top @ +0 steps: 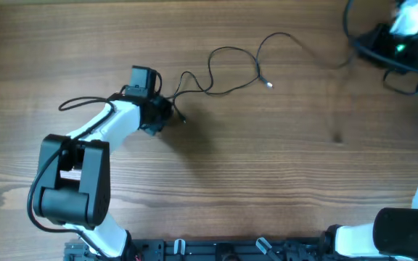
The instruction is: Untangle cables
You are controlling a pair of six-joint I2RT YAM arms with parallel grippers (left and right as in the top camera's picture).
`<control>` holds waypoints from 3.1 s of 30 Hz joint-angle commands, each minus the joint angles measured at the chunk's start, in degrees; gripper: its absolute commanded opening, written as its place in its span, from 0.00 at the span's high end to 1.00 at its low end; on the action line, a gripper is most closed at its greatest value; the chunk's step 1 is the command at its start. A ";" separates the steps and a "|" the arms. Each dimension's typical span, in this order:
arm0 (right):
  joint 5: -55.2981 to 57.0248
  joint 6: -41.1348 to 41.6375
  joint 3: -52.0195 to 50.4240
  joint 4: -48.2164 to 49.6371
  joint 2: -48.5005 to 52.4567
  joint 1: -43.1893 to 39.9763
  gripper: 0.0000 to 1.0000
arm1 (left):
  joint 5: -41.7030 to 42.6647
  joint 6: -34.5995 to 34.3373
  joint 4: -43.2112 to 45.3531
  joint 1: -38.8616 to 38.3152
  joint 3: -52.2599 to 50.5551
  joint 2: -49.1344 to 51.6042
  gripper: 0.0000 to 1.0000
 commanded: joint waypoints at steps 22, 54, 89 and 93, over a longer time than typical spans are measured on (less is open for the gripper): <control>-2.29 7.50 -4.50 -0.76 -11.56 -4.07 0.96 | 3.69 -0.15 4.76 -0.26 -1.27 1.81 0.00; 13.31 12.13 -5.53 -17.00 -1.60 12.61 0.96 | 2.56 -0.15 4.44 -0.26 -1.27 1.81 0.00; 36.33 54.27 -25.73 -1.07 -1.49 10.19 0.96 | 0.66 -0.15 3.78 -0.26 -1.27 1.81 0.00; 19.54 35.36 -25.92 -1.36 -1.49 12.94 0.96 | 0.11 -0.17 3.80 -0.26 -1.27 1.81 0.00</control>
